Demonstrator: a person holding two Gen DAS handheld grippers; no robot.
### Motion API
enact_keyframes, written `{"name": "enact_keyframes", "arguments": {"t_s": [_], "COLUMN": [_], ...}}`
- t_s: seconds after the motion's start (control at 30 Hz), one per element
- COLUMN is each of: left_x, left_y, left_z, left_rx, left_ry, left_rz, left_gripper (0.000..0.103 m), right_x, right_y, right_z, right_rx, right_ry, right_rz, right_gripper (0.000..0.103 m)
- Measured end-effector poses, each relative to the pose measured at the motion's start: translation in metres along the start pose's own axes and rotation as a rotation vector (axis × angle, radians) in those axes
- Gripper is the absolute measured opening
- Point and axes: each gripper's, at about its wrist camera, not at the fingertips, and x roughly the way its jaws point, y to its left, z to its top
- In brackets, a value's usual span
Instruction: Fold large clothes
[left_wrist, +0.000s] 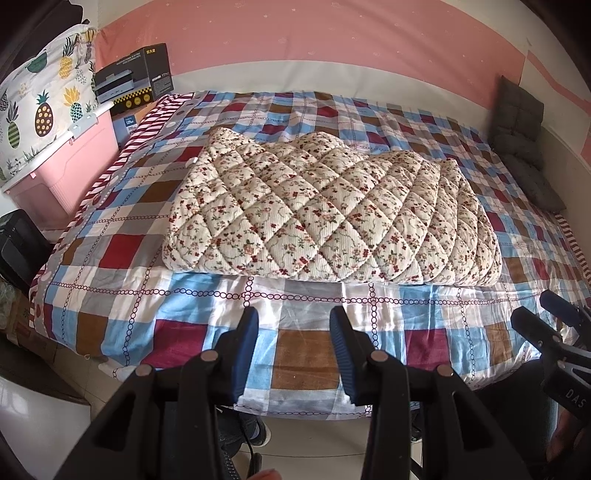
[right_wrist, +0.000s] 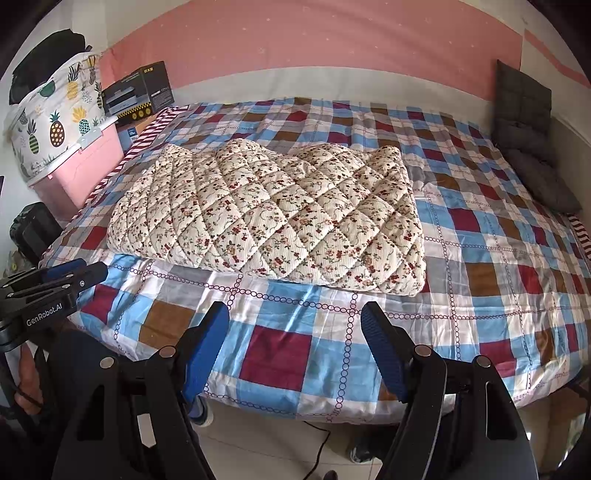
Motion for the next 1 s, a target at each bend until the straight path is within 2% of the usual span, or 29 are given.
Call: {"name": "enact_keyframes", "arguments": {"t_s": [1.0], "left_x": [0.0014], "left_y": [-0.0040], "left_z": [-0.0031], "left_rx": [0.010], "left_ry": [0.011], "left_rz": [-0.007], "left_gripper": [0.042], "right_x": [-0.0003], "right_y": [0.0013], "right_z": [0.0000], "right_rx": [-0.003], "right_ry": [0.004], "right_rz": [-0.004], "right_gripper": [0.073]}}
